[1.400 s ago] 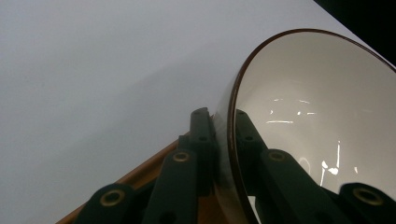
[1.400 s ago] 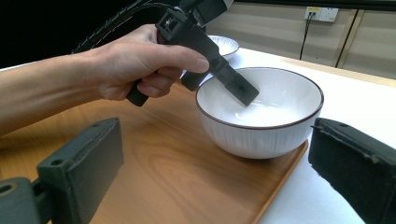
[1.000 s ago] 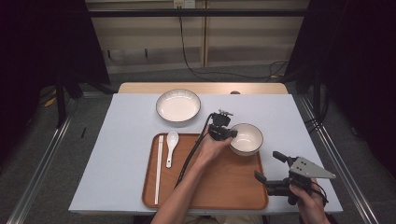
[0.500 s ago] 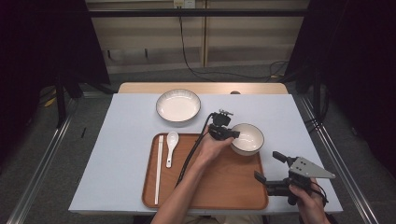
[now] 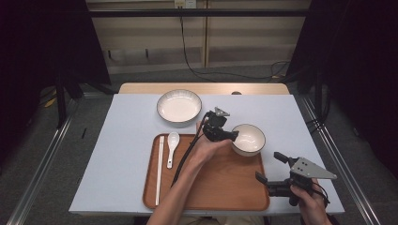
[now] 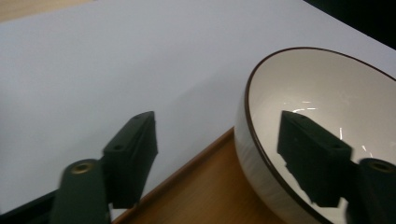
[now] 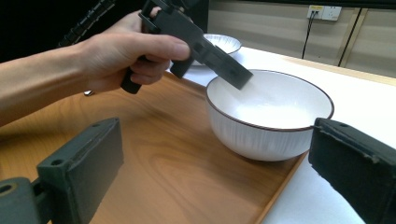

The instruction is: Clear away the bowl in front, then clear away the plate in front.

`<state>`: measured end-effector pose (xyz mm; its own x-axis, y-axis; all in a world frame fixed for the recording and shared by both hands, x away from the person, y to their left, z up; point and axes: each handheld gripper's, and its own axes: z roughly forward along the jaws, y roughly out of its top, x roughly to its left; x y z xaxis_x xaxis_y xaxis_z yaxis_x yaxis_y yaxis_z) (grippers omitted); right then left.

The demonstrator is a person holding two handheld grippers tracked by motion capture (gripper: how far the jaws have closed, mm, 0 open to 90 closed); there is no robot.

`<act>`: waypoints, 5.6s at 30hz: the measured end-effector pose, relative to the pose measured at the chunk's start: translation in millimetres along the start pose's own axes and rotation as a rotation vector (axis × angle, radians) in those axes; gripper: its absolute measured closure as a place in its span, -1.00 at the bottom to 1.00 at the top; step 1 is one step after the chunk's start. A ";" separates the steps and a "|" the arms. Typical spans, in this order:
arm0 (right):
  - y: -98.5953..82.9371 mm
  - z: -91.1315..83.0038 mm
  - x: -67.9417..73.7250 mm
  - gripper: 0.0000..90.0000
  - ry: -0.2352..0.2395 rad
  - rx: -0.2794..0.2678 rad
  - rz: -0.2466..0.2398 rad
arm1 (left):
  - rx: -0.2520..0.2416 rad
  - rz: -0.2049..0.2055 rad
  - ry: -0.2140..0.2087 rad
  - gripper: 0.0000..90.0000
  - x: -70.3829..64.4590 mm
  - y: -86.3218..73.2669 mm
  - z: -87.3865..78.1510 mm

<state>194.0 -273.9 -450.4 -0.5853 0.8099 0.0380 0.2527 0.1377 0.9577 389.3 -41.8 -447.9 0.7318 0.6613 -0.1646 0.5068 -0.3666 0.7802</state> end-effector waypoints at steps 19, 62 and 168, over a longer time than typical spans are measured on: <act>0.1 0.9 -0.6 -0.94 -0.012 -0.001 0.002 | -0.095 -0.093 0.054 -0.90 56.9 -17.7 -54.4; -0.1 1.7 0.9 -0.94 -0.015 0.003 0.006 | -0.151 -0.179 0.325 -0.83 183.9 -18.1 -110.7; -3.5 -1.2 -4.1 -0.94 -0.024 0.014 0.006 | -0.253 -0.807 0.043 0.79 263.0 -31.4 -74.9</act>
<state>194.6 -278.3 -453.6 -0.5654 0.8240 0.0368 0.2673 0.1408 0.9533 531.7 192.7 -470.4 0.1688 0.6837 -0.7099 0.7455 0.3826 0.5458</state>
